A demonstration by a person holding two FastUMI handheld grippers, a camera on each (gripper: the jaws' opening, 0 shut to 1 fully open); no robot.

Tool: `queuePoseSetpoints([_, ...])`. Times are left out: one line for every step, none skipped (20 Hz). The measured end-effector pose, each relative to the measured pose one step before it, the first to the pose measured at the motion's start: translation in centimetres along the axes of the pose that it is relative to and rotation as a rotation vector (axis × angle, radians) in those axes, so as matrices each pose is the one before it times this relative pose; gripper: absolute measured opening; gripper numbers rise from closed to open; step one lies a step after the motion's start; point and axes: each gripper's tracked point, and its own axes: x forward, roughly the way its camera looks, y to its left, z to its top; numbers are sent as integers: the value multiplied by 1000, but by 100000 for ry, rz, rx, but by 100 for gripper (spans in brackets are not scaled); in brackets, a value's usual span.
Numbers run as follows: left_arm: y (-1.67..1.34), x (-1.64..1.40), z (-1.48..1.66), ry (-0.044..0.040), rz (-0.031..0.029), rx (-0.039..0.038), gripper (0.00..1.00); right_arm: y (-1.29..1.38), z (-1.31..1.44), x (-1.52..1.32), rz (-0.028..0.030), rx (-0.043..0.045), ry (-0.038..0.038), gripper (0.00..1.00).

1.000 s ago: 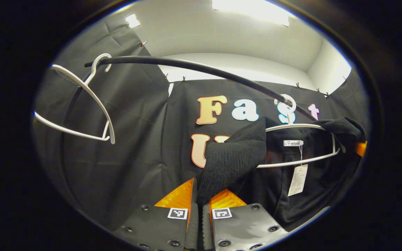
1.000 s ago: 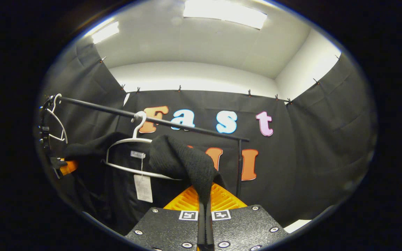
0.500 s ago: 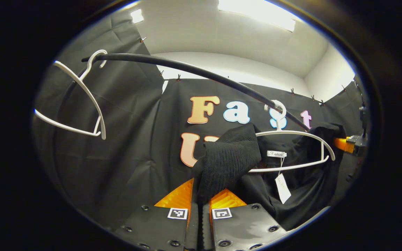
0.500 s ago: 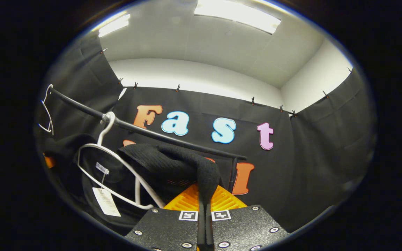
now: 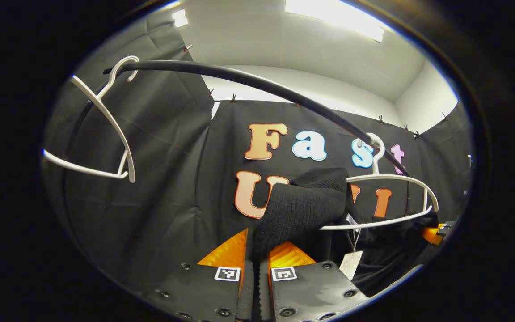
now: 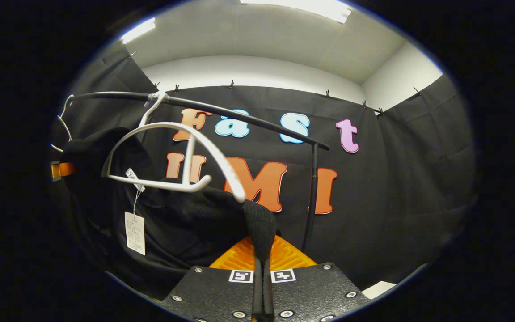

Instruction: Grasp the clothes on the hanger with both hands and then place them into the laundry hamper below.

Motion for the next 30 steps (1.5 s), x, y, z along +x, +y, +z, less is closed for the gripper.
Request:
queuePoseSetpoints([945, 542, 471, -843, 2240, 1436, 12, 997, -419, -611, 1030, 1089, 402, 0])
queuePoseSetpoints([1070, 658, 343, -481, 3292, 1271, 12, 1089, -357, -414, 1353, 1081, 474, 0])
queuePoseSetpoints([807, 678, 151, 155, 2111, 1020, 12, 1156, -209, -181, 1504, 1033, 500, 0])
queuePoseSetpoints([222, 547, 50, 224, 837, 897, 12, 1011, -88, -314, 1641, 783, -132, 0])
queuePoseSetpoints([371, 587, 33, 213, 935, 718, 12, 915, 148, -626, 1547, 363, -526, 0])
queuePoseSetpoints([121, 305, 68, 76, 672, 653, 11, 804, -59, -686, 1397, 134, -214, 0])
queuePoseSetpoints([175, 379, 153, -548, 559, 771, 11, 778, -90, -791, 1598, 787, 366, 0])
queuePoseSetpoints([256, 679, 235, -769, 360, 564, 12, 559, -320, -384, 1377, 962, 1215, 0])
queuePoseSetpoints([-27, 778, -44, 247, -328, 633, 12, 509, -305, -67, 1240, 1165, 1048, 0])
queuePoseSetpoints([62, 773, -226, 1065, 187, 881, 12, 439, 23, -174, 1277, 1198, 322, 0])
queuePoseSetpoints([175, 646, -388, 1657, 605, 814, 11, 283, 66, -147, 693, 864, 244, 0])
queuePoseSetpoints([245, 484, -446, 1959, 1257, 864, 11, 237, 14, -164, 435, 464, 35, 0])
queuePoseSetpoints([566, 327, -453, 1337, 1551, 561, 11, 150, 26, -121, 326, 282, -25, 0])
queuePoseSetpoints([964, 566, -1015, 1534, 1505, 699, 12, 154, -69, -239, 332, 402, 149, 0])
queuePoseSetpoints([764, 324, -840, 1467, 1540, 181, 12, 76, -135, -267, -7, 338, 445, 0])
queuePoseSetpoints([486, -223, -703, 1818, 473, -1673, 11, -21, -224, -210, 215, 242, 564, 0])
queuePoseSetpoints([101, -381, -283, 637, 418, -1856, 12, -66, -96, -279, -48, 15, 298, 0])
queuePoseSetpoints([228, -456, -205, 467, 256, -794, 12, -96, 42, -183, -151, -76, 190, 0])
queuePoseSetpoints([380, -346, -95, -355, 215, 652, 12, 49, -21, -123, 88, 23, 274, 0])
queuePoseSetpoints([354, -154, 100, -773, 467, 1821, 12, 85, -104, -119, 308, 39, 485, 0])
queuePoseSetpoints([351, 11, -53, 118, 838, 1726, 12, 246, -264, -50, 751, -58, 721, 1])
queuePoseSetpoints([94, -201, -196, 803, 169, 555, 12, 185, -236, 0, 726, -116, 460, 1])
queuePoseSetpoints([62, -224, -237, 687, -113, -117, 12, 299, -202, 25, 463, -428, 739, 1])
queuePoseSetpoints([223, -156, -387, 758, 340, 911, 12, 313, -410, -17, 232, -459, 994, 1])
queuePoseSetpoints([413, -89, -438, 1248, 1251, 1993, 12, 534, -317, -56, 621, 325, 448, 1])
queuePoseSetpoints([382, -341, -659, 1146, 593, 1254, 11, 598, -36, -42, 971, 1051, 84, 1])
queuePoseSetpoints([78, -337, -563, 657, -87, 246, 12, 628, 85, 196, 1269, 642, -46, 0])
queuePoseSetpoints([104, -228, -358, 517, -64, 173, 12, 492, -173, -62, 867, -143, 373, 0])
queuePoseSetpoints([458, -306, -320, 640, 816, 749, 12, 193, -544, -50, 831, -484, 568, 0])
queuePoseSetpoints([525, -737, -367, 1175, 1207, 470, 12, 331, -276, 33, 1209, 33, 545, 1])
